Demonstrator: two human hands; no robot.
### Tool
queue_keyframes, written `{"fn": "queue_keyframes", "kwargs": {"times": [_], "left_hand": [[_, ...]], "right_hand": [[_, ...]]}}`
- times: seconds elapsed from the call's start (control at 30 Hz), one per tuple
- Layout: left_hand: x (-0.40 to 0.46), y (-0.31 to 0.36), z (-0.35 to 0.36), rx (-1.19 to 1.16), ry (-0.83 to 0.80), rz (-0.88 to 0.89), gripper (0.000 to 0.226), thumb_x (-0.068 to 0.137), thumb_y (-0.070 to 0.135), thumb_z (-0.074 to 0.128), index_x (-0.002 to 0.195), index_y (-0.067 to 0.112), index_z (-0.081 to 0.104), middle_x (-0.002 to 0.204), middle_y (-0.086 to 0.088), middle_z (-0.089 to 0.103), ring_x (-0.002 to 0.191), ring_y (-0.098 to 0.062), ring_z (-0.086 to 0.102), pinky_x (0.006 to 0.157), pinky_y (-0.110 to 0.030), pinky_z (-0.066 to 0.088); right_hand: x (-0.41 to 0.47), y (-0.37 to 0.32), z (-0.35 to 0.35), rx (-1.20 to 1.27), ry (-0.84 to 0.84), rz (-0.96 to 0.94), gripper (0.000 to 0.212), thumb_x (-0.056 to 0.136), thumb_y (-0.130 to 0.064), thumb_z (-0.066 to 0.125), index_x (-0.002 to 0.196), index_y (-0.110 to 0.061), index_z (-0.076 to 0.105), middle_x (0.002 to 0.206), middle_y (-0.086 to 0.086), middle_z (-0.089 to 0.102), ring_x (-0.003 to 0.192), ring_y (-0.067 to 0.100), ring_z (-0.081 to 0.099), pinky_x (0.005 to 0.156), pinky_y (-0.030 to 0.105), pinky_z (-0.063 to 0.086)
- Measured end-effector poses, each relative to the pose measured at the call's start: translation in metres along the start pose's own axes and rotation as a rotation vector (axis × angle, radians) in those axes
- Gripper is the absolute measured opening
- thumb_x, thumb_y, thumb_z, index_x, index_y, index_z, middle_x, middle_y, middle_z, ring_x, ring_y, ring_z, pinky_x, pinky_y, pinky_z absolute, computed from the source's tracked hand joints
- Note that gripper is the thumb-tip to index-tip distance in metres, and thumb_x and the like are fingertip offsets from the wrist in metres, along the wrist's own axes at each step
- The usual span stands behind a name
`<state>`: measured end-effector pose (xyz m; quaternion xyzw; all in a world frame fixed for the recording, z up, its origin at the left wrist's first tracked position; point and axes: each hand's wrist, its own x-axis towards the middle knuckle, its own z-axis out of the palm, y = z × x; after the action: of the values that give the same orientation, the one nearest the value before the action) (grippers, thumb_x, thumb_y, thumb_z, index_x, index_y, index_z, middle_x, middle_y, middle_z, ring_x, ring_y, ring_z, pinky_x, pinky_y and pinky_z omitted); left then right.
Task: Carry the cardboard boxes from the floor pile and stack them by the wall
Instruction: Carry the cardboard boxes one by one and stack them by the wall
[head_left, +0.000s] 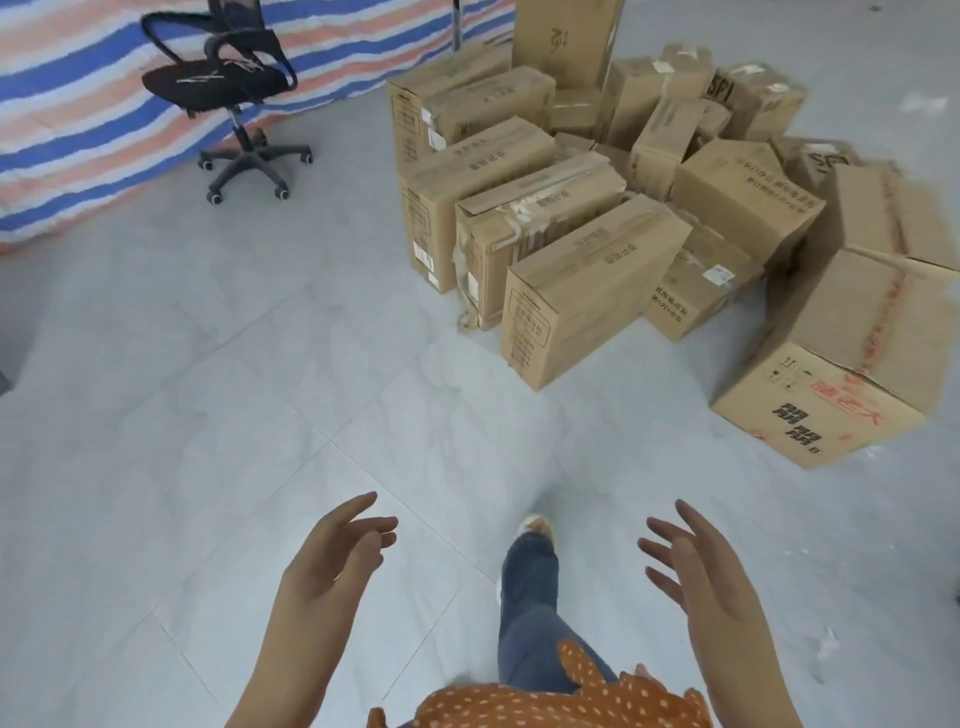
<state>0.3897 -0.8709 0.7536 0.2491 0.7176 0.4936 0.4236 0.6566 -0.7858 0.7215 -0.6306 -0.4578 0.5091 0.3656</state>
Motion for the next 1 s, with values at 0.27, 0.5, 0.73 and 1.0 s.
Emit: {"fn": "queue_keyframes", "kwargs": {"times": [0.27,0.5,0.73,1.0], "left_hand": [[0.158,0.068,0.064,-0.069,0.024,0.043,0.03,0.095,0.006,0.051,0.108,0.029,0.065,0.098,0.003,0.073,0.094,-0.012,0.068,0.091,-0.039,0.049],[0.293,0.134,0.115,-0.056,-0.025,0.059,0.032,0.094,0.002,0.051,0.107,0.027,0.065,0.097,0.002,0.074,0.092,-0.012,0.069,0.089,-0.038,0.049],[0.456,0.176,0.142,0.083,-0.183,0.009,0.033,0.094,0.003,0.051,0.104,0.031,0.065,0.094,0.007,0.074,0.088,-0.008,0.069,0.094,-0.044,0.049],[0.639,0.247,0.182,0.298,-0.434,0.021,0.028,0.095,0.014,0.052,0.107,0.036,0.063,0.097,0.013,0.072,0.095,-0.005,0.066,0.095,-0.037,0.048]], "right_hand": [[0.171,-0.071,0.027,0.026,0.024,-0.048,0.046,0.086,-0.042,0.045,0.13,-0.029,0.046,0.126,0.0,0.06,0.11,0.018,0.062,0.1,0.043,0.047],[0.308,-0.125,0.048,0.024,0.042,-0.053,0.048,0.082,-0.048,0.045,0.128,-0.036,0.049,0.119,-0.008,0.064,0.104,0.011,0.065,0.092,0.037,0.05],[0.413,-0.14,0.1,0.061,0.203,0.022,0.032,0.096,-0.032,0.044,0.127,-0.036,0.051,0.112,-0.013,0.067,0.098,0.004,0.067,0.081,0.027,0.056],[0.518,-0.172,0.148,0.088,0.337,0.16,0.031,0.095,-0.027,0.046,0.124,-0.037,0.052,0.113,-0.014,0.066,0.1,0.004,0.066,0.087,0.03,0.05]]}}
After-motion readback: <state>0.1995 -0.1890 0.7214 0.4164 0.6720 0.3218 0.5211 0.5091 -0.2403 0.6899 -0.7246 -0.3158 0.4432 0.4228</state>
